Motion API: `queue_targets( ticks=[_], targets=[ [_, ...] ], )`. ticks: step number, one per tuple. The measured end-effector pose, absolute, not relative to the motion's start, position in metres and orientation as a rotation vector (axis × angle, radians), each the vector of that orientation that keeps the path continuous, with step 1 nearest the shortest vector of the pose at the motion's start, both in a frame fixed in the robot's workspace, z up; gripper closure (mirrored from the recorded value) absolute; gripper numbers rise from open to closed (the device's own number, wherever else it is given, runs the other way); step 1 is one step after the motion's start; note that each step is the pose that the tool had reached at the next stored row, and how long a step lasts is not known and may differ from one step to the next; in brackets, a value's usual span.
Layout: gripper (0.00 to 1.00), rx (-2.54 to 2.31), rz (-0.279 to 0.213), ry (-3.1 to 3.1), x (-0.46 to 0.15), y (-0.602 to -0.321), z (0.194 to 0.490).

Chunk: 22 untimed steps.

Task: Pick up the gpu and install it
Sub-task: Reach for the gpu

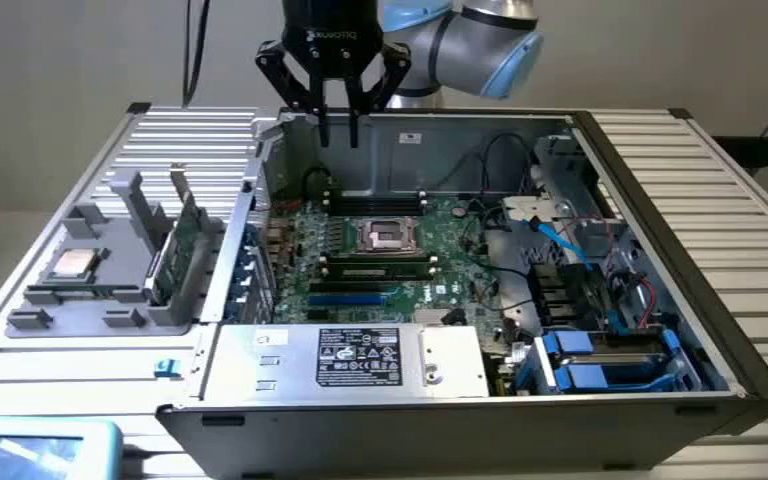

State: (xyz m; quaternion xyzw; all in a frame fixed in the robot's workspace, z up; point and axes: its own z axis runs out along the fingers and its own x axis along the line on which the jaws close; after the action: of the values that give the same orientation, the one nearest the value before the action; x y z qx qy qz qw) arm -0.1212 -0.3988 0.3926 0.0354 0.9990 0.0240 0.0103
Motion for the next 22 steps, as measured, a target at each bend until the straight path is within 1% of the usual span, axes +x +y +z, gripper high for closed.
queue_targets(
  ticks=[14,22],
  targets=[
    [0.65,0.110,0.075,3.119,-0.122,-0.399,0.393],
    [0.65,0.111,0.075,3.121,-0.149,-0.397,0.393]
  ],
)
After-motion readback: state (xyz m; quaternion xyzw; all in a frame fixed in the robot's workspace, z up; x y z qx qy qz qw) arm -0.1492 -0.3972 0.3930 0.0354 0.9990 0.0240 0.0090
